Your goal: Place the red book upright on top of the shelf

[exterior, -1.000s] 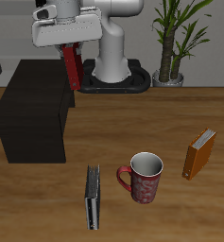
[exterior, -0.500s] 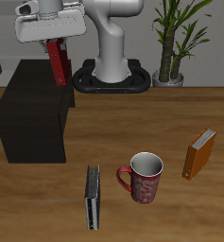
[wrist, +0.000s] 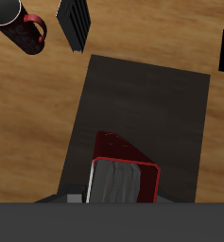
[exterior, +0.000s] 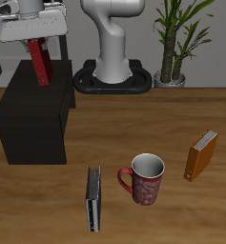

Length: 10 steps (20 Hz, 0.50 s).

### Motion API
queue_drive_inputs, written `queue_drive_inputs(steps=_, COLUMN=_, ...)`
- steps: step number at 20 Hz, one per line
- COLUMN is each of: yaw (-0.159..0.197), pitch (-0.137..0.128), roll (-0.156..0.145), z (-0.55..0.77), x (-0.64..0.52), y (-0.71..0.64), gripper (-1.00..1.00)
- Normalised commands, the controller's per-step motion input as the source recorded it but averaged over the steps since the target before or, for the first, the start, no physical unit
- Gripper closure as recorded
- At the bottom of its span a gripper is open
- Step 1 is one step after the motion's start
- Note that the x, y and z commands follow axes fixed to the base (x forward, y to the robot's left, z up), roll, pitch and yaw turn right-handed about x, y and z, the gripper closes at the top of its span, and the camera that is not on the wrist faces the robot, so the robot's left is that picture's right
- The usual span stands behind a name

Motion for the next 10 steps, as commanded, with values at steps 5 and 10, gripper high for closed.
queue_drive_inputs(steps=5, yaw=-0.008, pitch=-0.025, roll=-0.027, z=0.07, x=0.02, y=-0.34, gripper=1.00)
queue_drive_inputs(steps=10, yaw=-0.006, pitch=-0.033, roll=-0.033, z=-0.03, x=0.05, y=-0.23, gripper=1.00)
